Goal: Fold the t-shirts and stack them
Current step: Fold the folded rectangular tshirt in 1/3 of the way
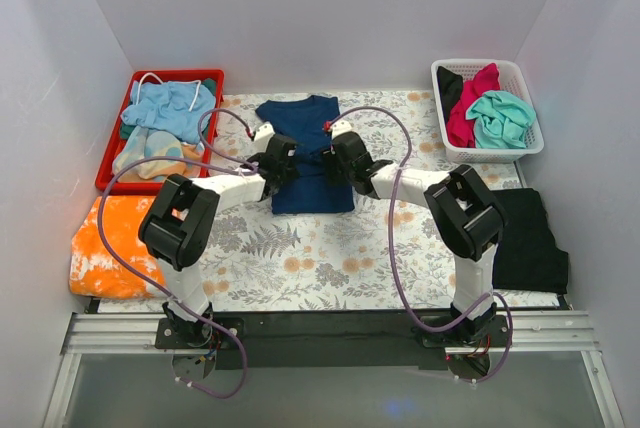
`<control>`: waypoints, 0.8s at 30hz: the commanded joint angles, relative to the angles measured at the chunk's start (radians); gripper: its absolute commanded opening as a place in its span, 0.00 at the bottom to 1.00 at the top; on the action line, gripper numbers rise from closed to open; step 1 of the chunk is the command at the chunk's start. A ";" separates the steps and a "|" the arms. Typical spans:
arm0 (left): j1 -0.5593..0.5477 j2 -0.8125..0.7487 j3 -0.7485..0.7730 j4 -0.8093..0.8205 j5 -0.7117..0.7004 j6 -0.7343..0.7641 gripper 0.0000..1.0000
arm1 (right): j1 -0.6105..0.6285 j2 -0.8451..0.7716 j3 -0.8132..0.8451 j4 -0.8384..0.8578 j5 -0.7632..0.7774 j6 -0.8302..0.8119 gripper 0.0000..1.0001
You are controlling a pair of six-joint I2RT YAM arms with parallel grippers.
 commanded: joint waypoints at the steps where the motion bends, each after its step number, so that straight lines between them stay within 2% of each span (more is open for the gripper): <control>1: 0.008 0.022 0.090 -0.017 -0.048 0.042 0.30 | -0.014 0.005 0.078 0.026 0.025 -0.041 0.59; 9: 0.057 0.115 0.184 -0.003 -0.060 0.074 0.30 | -0.061 0.110 0.204 0.006 0.011 -0.098 0.59; 15: 0.118 0.172 0.263 0.069 -0.072 0.118 0.30 | -0.118 0.195 0.386 -0.021 -0.001 -0.136 0.58; 20: 0.140 0.168 0.342 0.150 -0.085 0.217 0.30 | -0.161 0.269 0.554 -0.106 -0.002 -0.156 0.57; 24: 0.143 0.117 0.360 0.155 -0.100 0.275 0.32 | -0.167 0.206 0.484 -0.117 0.038 -0.146 0.57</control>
